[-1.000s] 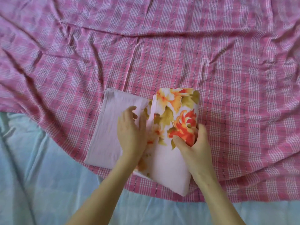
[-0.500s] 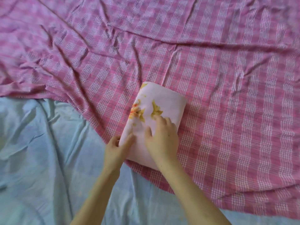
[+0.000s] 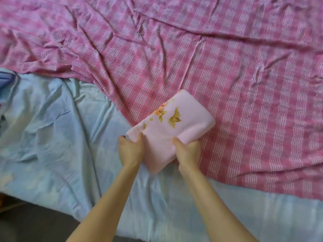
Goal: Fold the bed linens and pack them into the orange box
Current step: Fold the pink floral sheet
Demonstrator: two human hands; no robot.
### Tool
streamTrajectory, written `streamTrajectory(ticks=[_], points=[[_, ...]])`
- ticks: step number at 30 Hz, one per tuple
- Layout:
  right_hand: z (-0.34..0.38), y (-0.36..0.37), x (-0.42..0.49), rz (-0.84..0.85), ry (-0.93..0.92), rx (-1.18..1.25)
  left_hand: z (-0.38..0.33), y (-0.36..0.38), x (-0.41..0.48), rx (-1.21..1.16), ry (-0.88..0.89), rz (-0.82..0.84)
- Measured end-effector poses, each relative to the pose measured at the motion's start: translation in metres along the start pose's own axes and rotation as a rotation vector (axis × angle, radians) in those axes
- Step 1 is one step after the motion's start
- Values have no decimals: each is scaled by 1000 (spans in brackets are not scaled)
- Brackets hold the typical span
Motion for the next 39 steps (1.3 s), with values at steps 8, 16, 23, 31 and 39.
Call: streamTrajectory(ticks=[8, 16, 23, 31, 39], points=[[-154, 27, -115, 346, 353, 329, 103, -51, -37, 28, -208, 189], [-111, -41, -41, 232, 268, 398, 83, -52, -52, 5, -85, 154], [-15, -92, -93, 149, -83, 249, 10, -126, -83, -75, 121, 81], [144, -4, -232, 338, -551, 150, -36, -323, -38, -316, 158, 57], [260, 186, -360, 636, -763, -33, -22, -513, 61, -482, -60, 80]])
Point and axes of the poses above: each hand's wrist, its own x-axis towards the middle knuckle, its own y-axis out of the palm, z = x × y, the point moved 10 cm from there along x, towards the middle knuckle, and after that the axes turned 12 degrees about -x, right-handed, at the moved point
